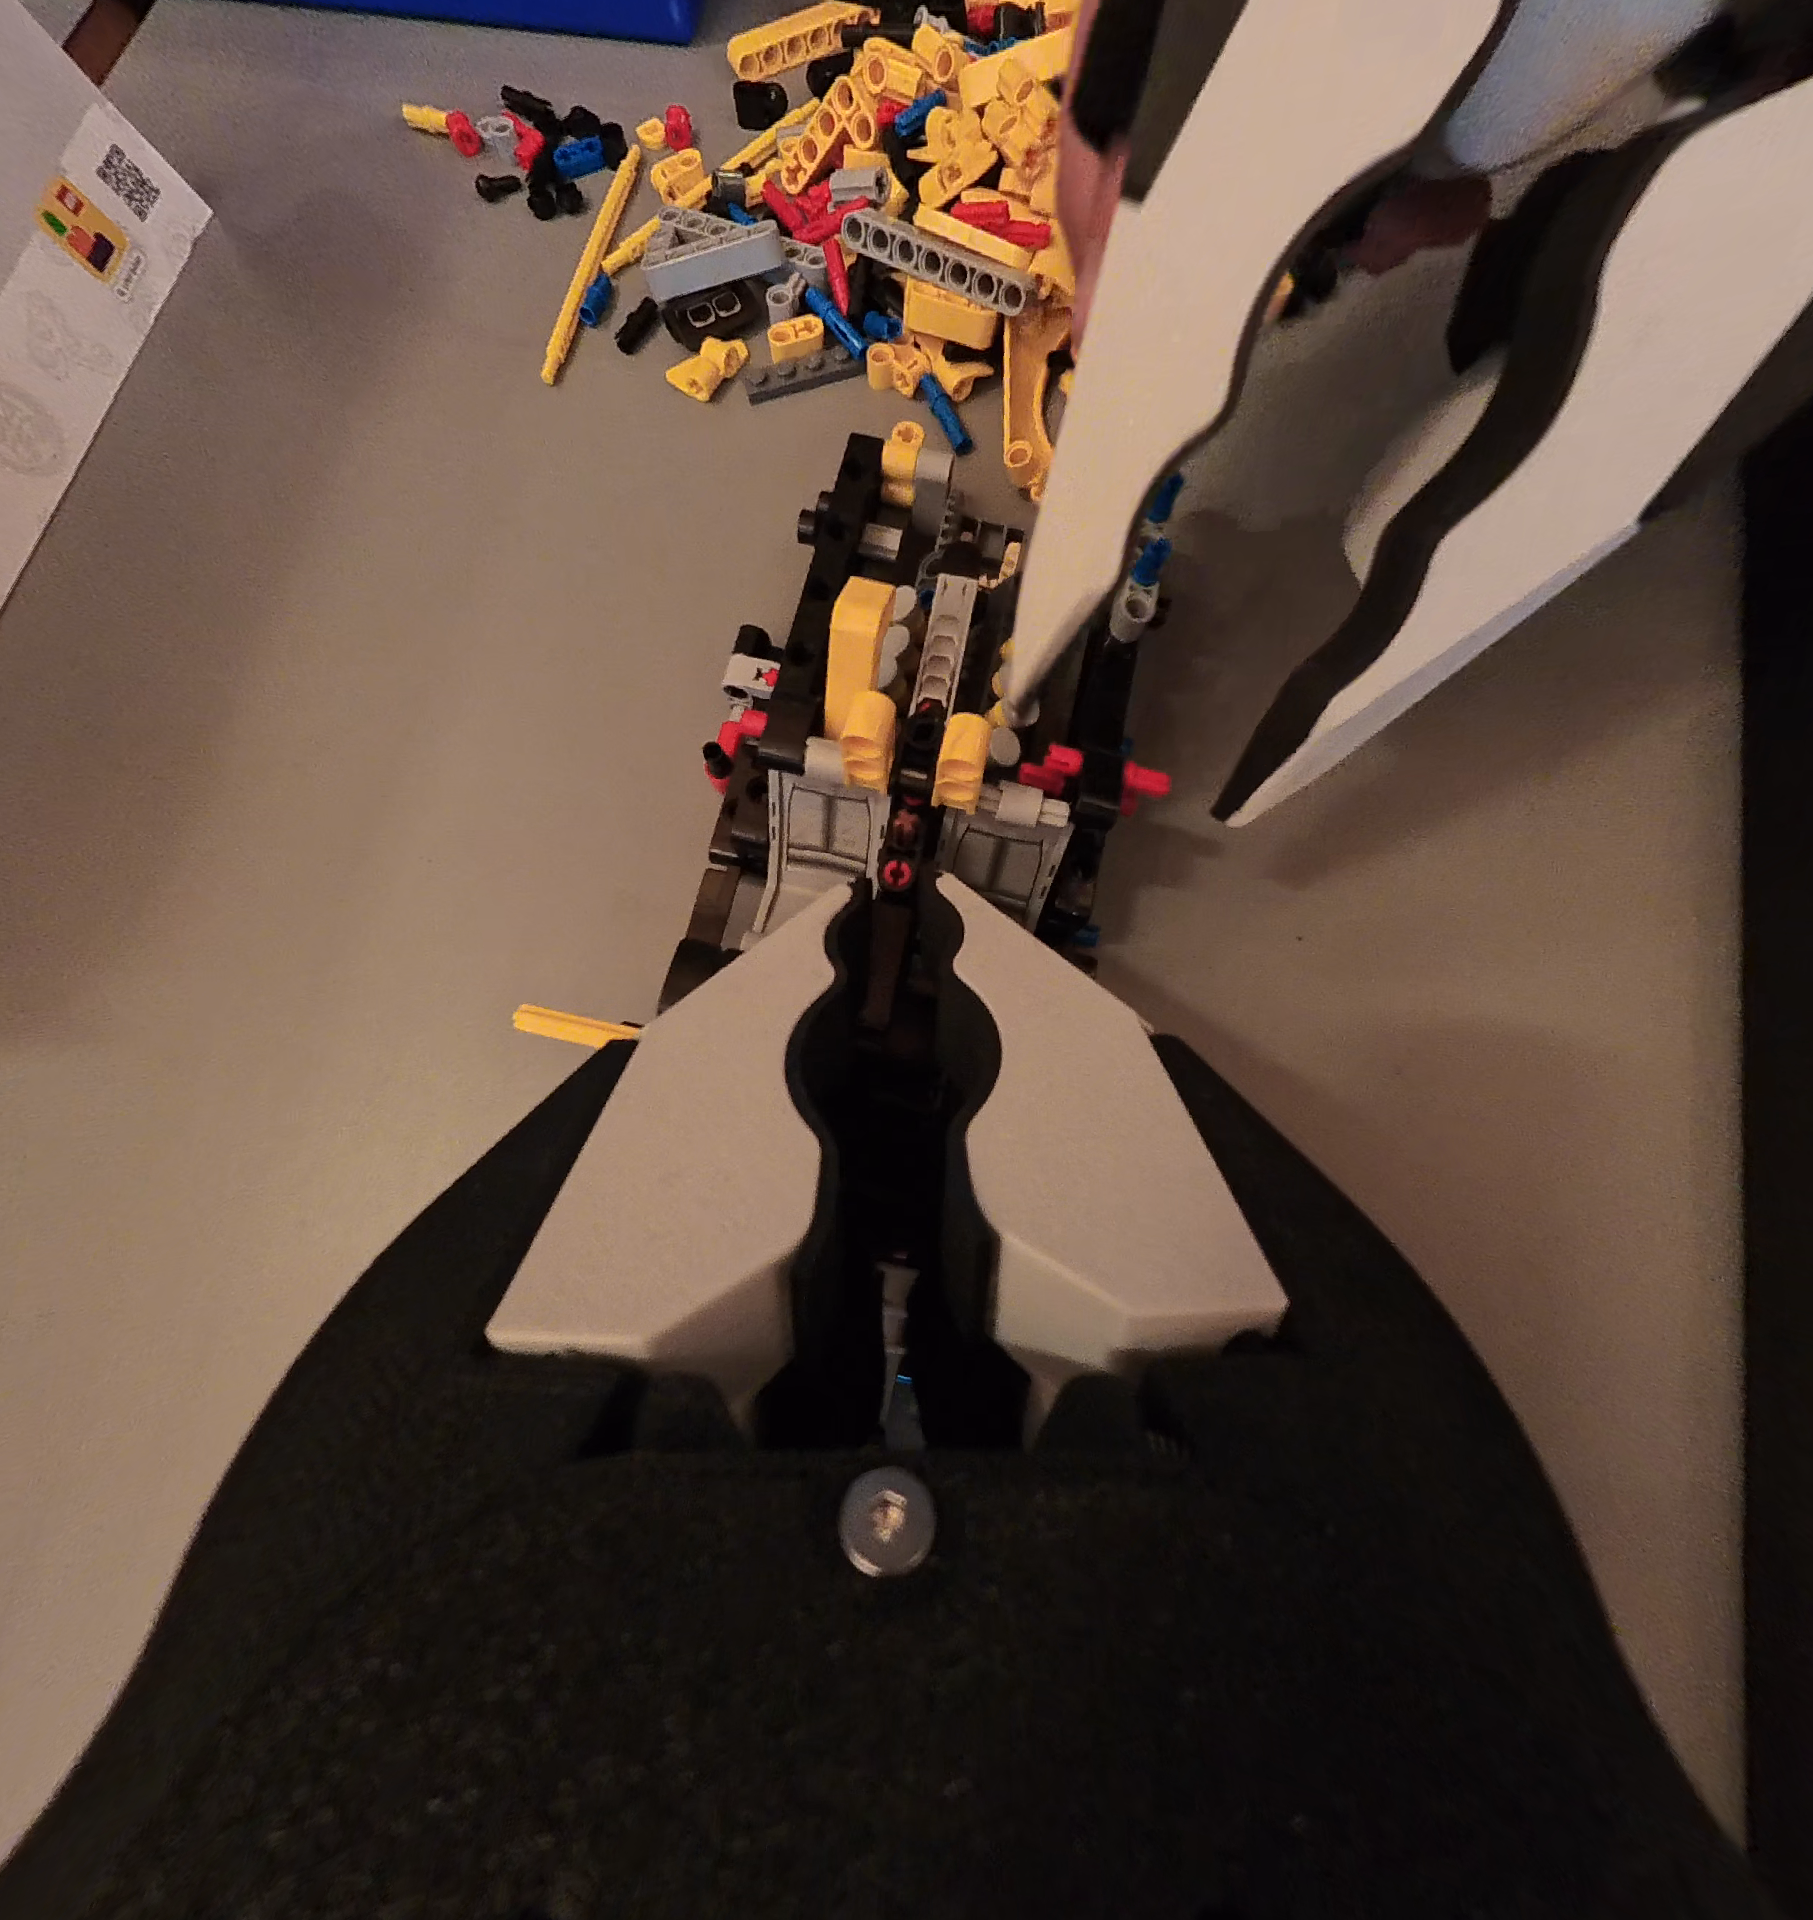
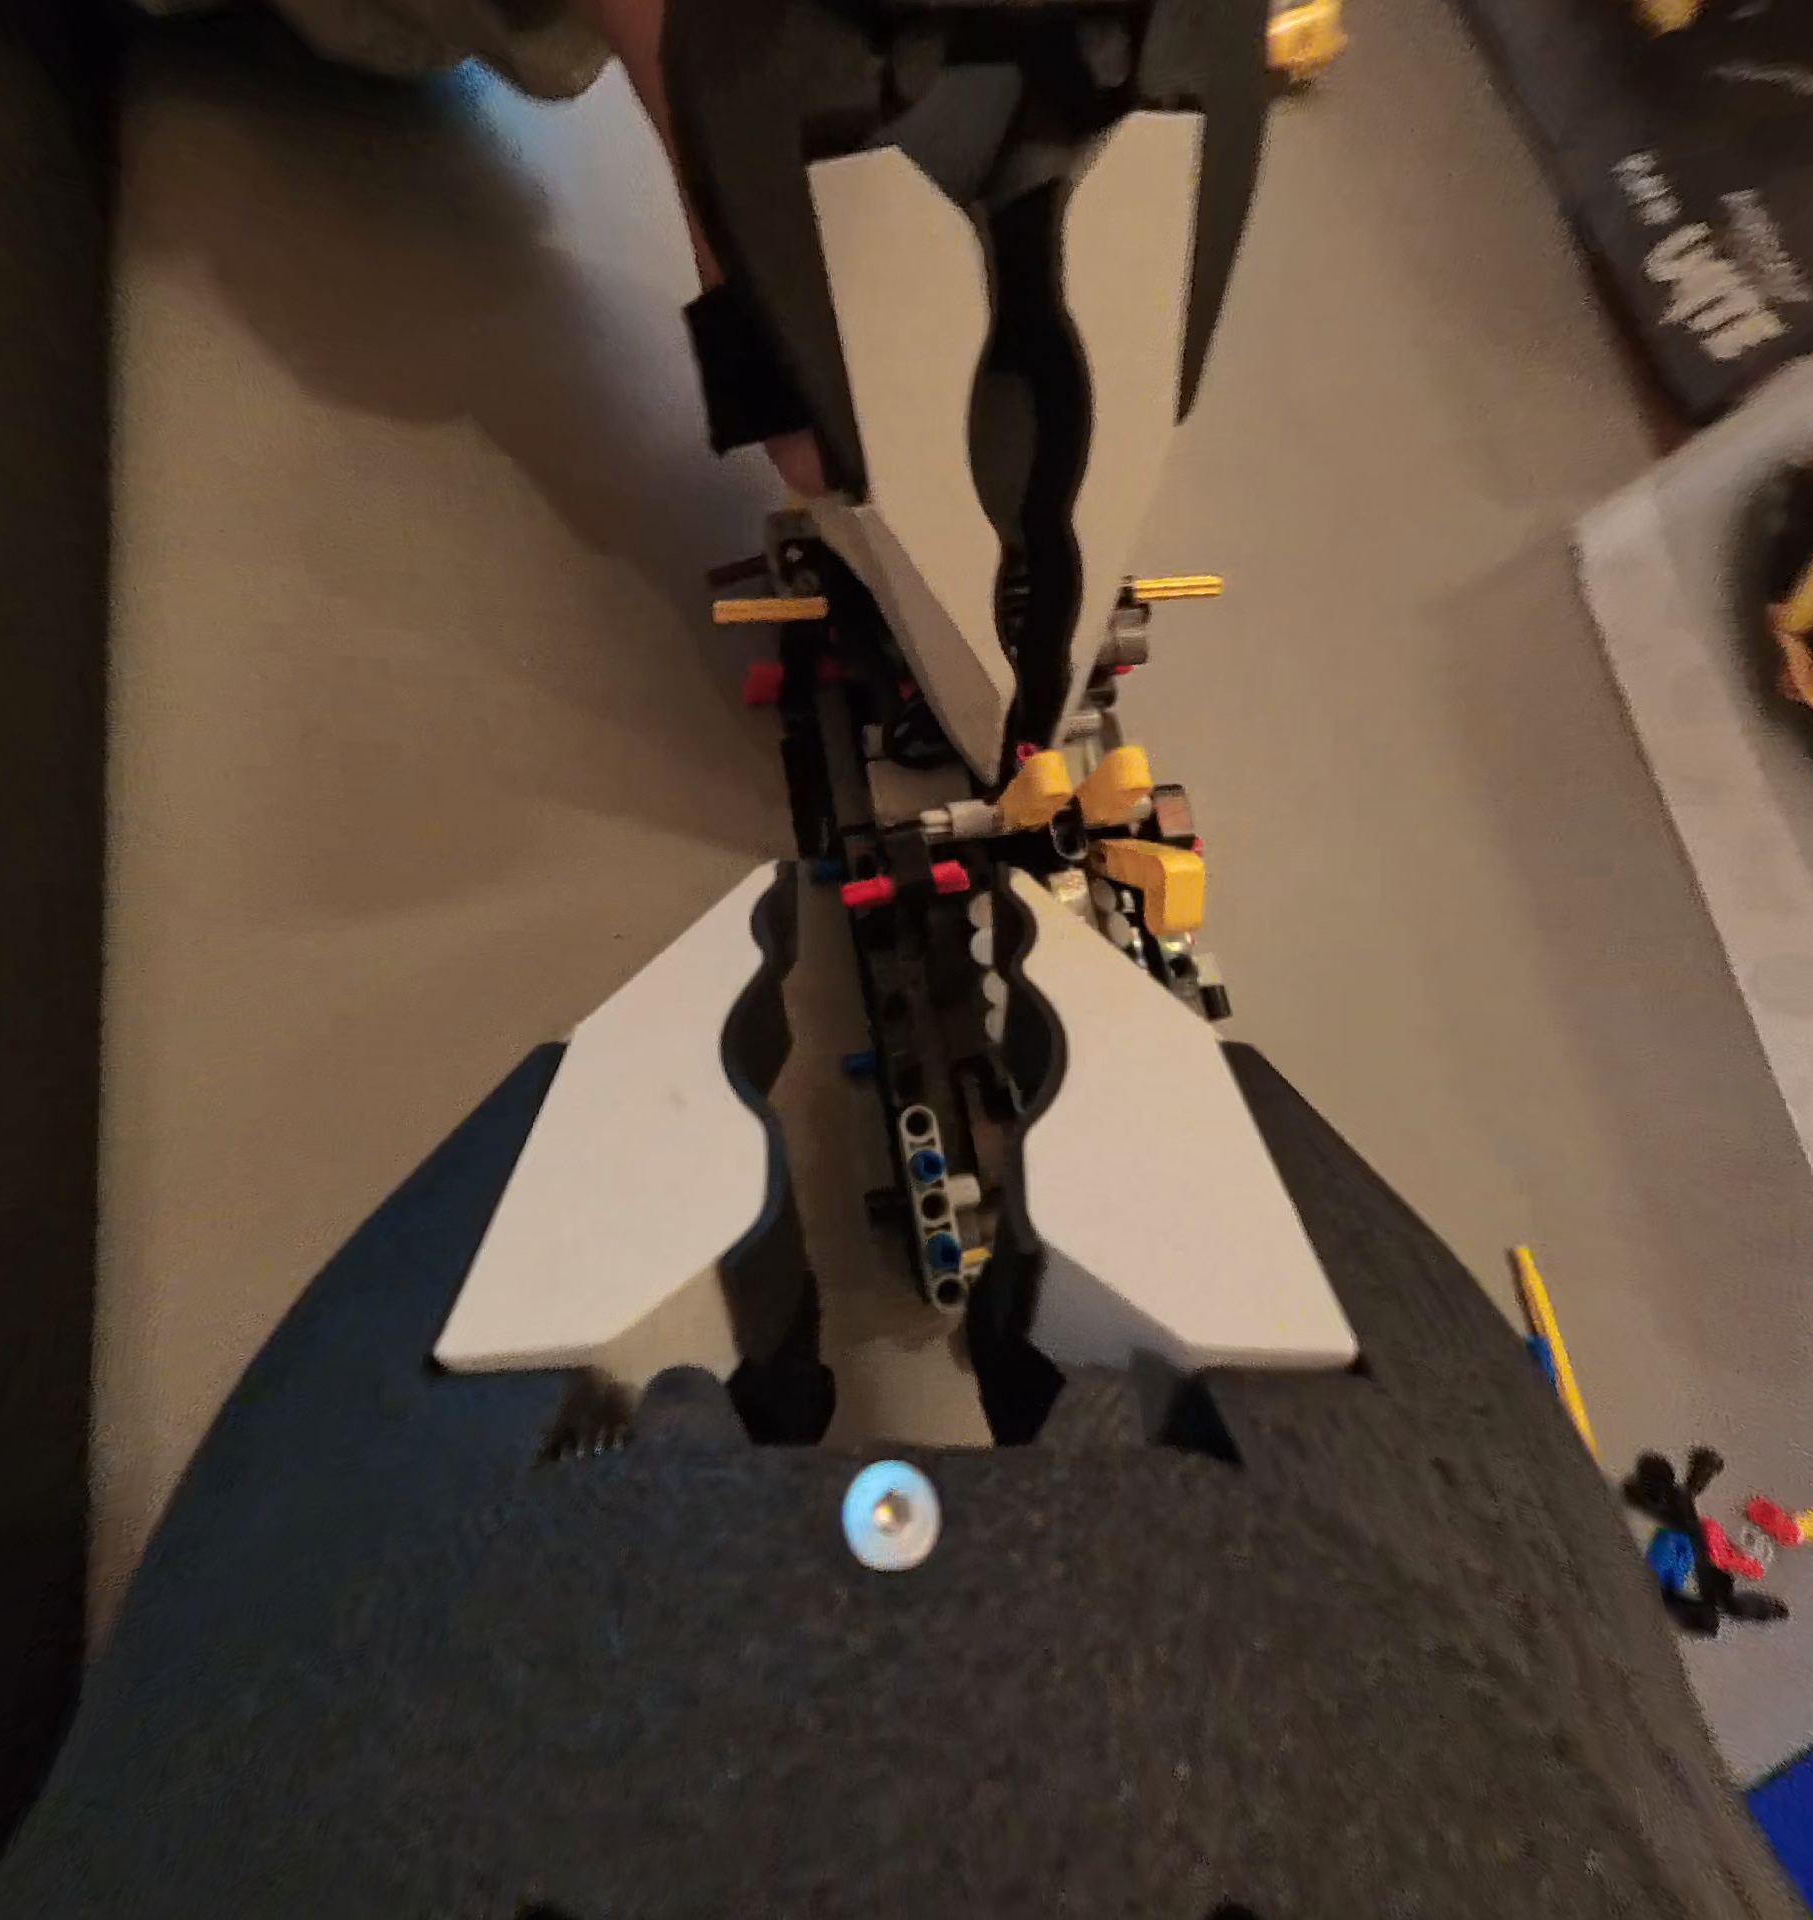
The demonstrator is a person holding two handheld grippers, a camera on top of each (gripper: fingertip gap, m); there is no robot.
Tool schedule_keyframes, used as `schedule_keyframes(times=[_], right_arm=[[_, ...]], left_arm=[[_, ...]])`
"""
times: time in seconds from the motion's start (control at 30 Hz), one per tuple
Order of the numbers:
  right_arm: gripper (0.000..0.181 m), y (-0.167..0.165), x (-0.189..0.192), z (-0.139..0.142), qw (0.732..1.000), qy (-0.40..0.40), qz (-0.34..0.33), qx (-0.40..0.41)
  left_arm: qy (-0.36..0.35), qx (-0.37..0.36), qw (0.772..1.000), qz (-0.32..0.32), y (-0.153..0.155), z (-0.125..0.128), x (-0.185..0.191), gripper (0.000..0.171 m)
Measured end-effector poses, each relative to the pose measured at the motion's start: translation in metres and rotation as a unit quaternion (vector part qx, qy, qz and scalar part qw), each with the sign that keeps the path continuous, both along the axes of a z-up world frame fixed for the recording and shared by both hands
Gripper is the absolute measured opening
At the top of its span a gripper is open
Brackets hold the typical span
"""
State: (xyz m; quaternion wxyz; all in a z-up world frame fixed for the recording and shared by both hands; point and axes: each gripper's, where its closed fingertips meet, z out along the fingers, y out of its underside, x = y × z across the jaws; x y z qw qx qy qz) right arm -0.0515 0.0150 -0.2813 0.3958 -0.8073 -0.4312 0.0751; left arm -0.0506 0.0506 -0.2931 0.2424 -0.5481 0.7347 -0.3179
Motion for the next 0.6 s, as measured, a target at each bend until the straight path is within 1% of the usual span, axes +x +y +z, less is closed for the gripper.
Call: schedule_keyframes(times=[0.07,0.13,0.2,0.27,0.43,0.5,0.6], right_arm=[[0.031,0.0029,0.0007,-0.0054,0.999,-0.026,0.020,-0.024],[0.028,0.0059,0.0003,-0.0079,0.998,-0.045,0.025,-0.047],[0.025,0.0048,-0.0003,-0.0093,0.995,-0.050,0.012,-0.087],[0.025,0.0045,0.0005,-0.0092,0.992,-0.062,-0.013,-0.109],[0.015,0.0074,0.0030,-0.0079,0.984,-0.141,-0.049,-0.098],[0.015,0.0071,0.0034,-0.0080,0.982,-0.143,-0.064,-0.109],[0.013,0.0073,0.0040,-0.0079,0.982,-0.145,-0.057,-0.108]], left_arm=[[-0.001,-0.001,1.000,0.000,0.0001,0.0001,0.0000,0.009],[0.000,0.000,1.000,0.002,0.0002,0.0000,0.0001,0.009],[-0.001,-0.001,1.000,0.003,0.0004,0.0001,0.0002,0.009],[0.000,0.000,1.000,0.004,0.0004,0.0000,0.0003,0.009],[0.002,0.000,1.000,0.007,0.0006,-0.0002,0.0005,0.009],[0.001,-0.001,1.000,0.007,0.0006,-0.0001,0.0005,0.009],[0.001,-0.002,1.000,0.008,0.0007,-0.0001,0.0006,0.009]])
